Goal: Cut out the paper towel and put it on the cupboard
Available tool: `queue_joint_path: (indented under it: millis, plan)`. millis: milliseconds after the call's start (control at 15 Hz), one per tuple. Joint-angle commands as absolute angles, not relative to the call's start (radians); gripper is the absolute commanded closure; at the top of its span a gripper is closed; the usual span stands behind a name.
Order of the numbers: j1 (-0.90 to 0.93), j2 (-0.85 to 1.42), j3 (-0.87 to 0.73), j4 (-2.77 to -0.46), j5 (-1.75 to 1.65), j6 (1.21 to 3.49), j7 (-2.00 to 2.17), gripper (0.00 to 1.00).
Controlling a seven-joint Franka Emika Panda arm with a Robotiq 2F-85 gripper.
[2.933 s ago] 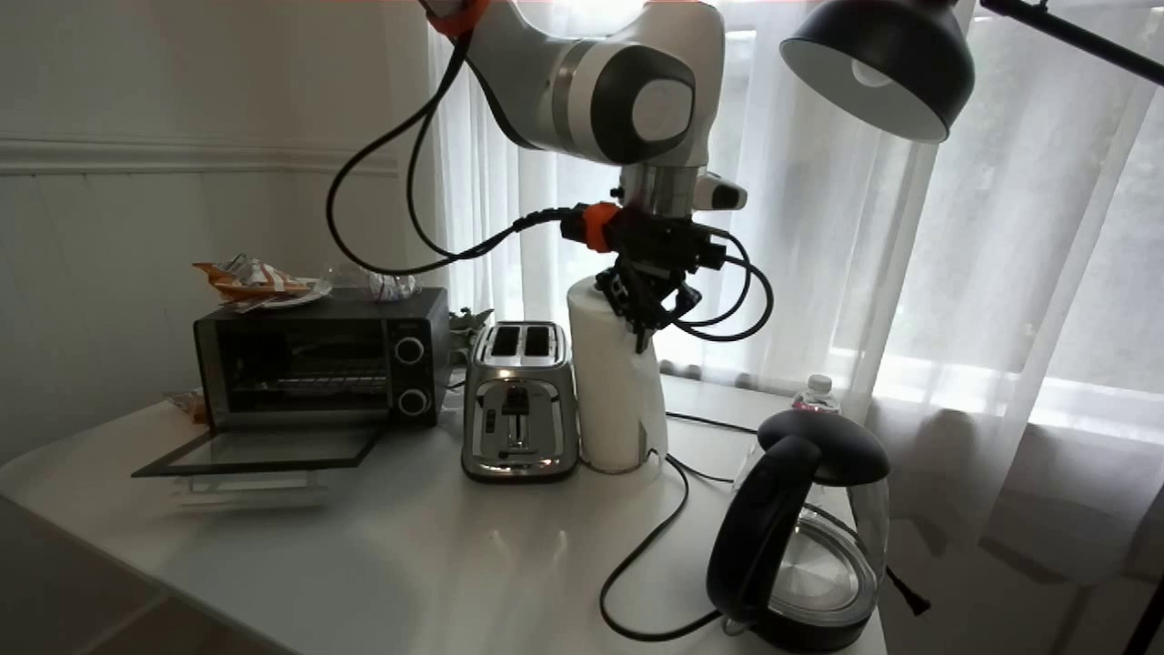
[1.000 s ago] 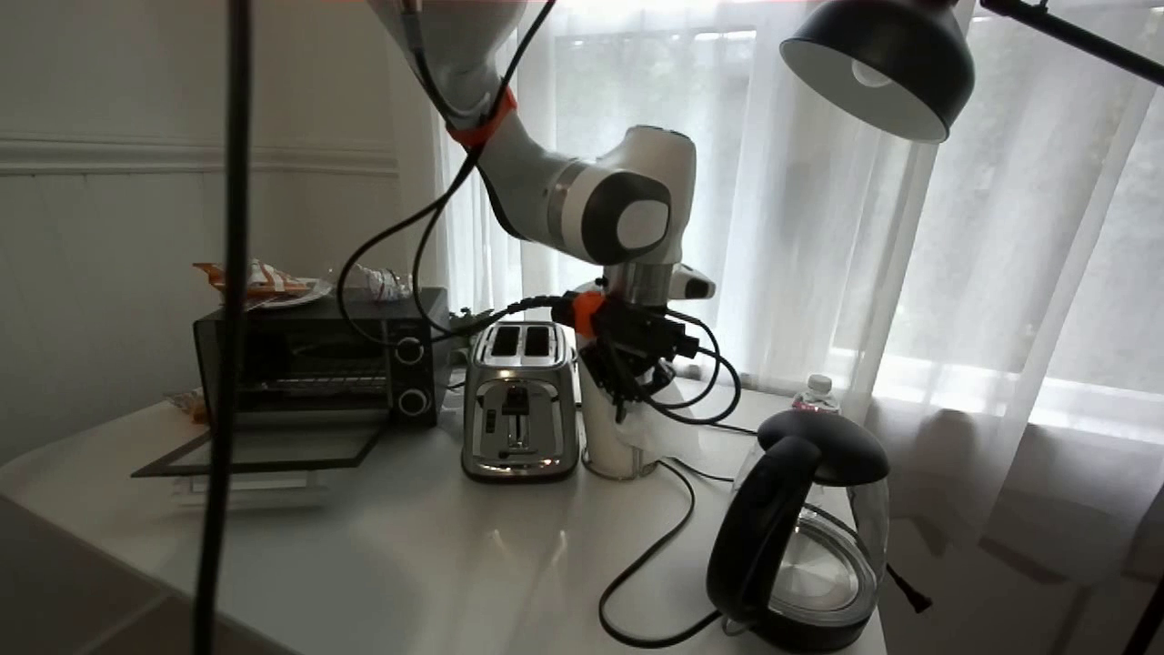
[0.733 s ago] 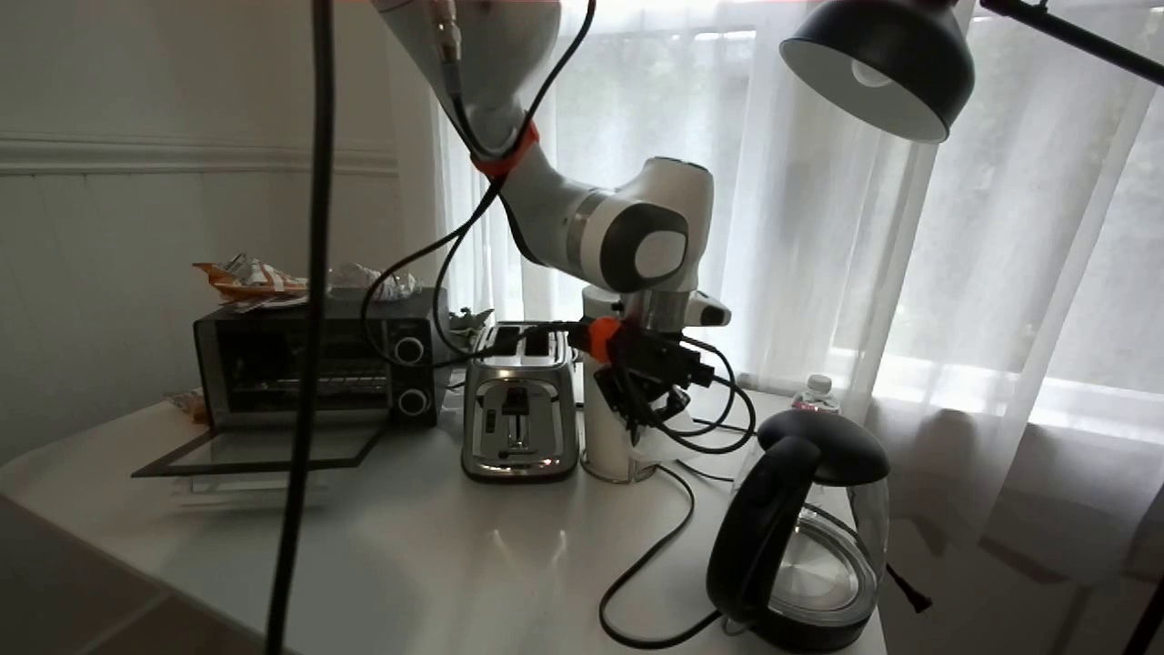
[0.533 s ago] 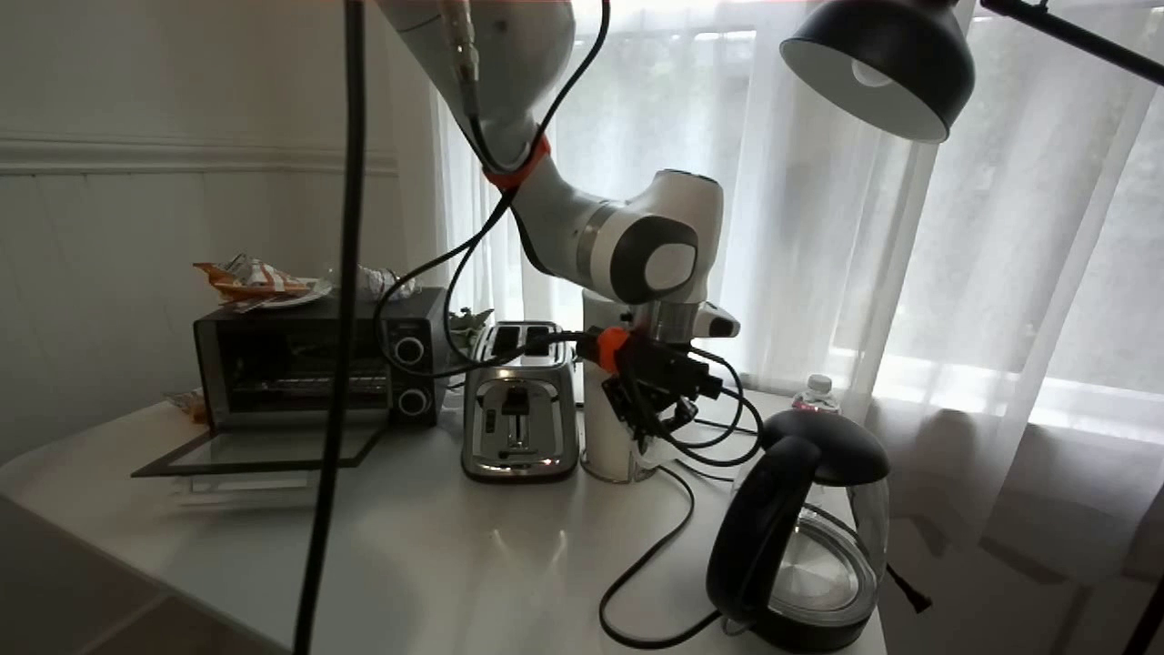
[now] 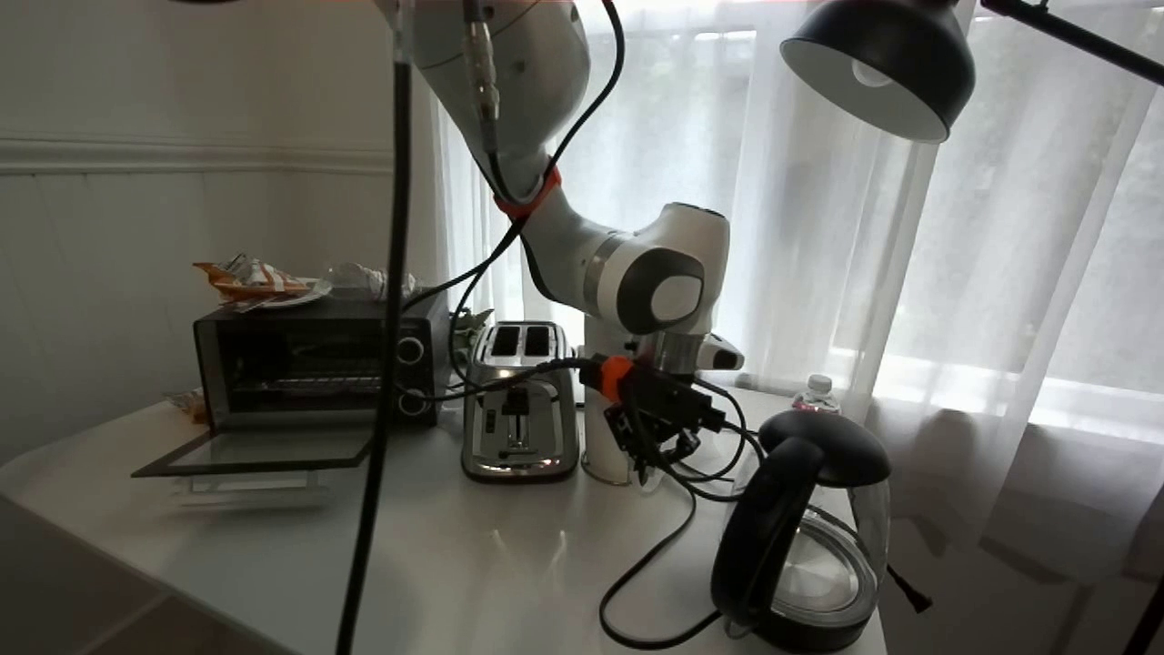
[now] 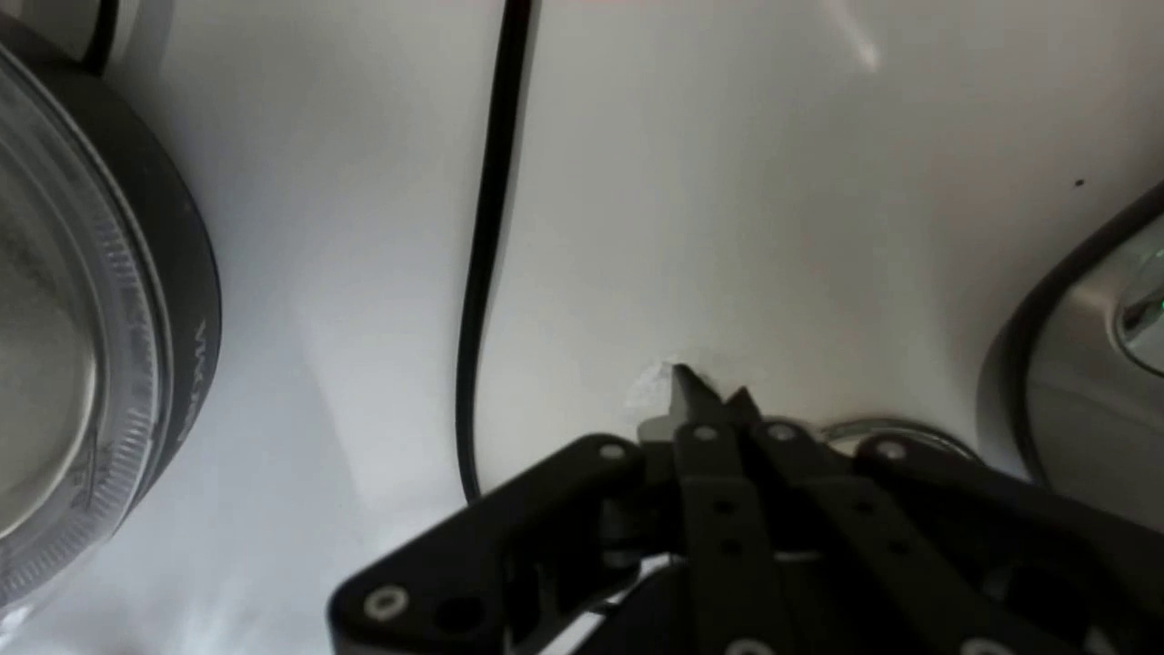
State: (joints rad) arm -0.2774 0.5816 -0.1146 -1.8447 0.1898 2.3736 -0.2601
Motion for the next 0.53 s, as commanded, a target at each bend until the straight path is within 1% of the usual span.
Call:
queue_joint_path:
  millis: [0, 467]
  plan:
    - [-0.286, 0.596, -0.122, -1.851, 0.151, 2.347, -0.231, 1.0]
    - [-0.28, 0.611, -0.128, -1.867, 0.115, 2.315, -0.218, 1.0]
